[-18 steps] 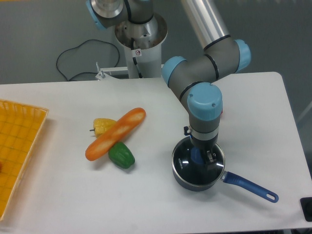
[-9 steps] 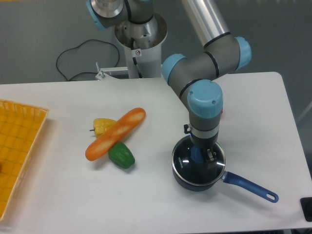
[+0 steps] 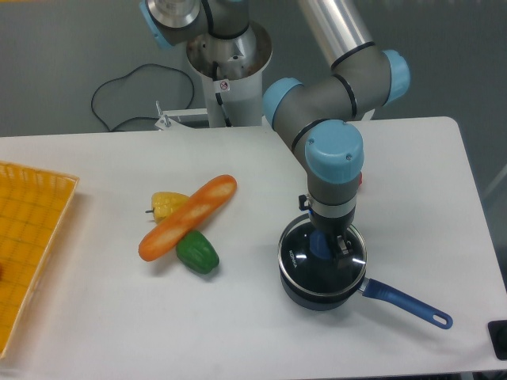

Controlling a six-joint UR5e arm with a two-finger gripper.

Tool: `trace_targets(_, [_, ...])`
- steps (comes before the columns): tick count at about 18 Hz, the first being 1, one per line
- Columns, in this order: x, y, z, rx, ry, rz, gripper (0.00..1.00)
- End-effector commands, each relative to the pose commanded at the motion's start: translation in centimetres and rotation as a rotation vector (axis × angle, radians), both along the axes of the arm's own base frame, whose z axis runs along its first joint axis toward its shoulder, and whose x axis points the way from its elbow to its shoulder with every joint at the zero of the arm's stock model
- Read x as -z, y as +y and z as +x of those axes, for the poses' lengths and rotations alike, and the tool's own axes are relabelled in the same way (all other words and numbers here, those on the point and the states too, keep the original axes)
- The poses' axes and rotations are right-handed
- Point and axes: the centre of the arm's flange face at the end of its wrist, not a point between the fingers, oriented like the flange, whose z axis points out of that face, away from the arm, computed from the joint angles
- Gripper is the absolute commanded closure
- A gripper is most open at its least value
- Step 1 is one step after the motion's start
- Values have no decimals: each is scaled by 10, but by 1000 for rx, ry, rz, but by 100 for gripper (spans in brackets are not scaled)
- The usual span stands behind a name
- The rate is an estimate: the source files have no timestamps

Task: Open the lid

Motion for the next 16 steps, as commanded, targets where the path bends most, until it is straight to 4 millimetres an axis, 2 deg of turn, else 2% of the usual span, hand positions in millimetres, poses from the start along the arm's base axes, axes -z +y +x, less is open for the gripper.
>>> trace_targets(2, [1, -1, 0, -2, -3, -2, 49])
trace_targets(16, [-9, -6, 5, -36, -14, -4, 49])
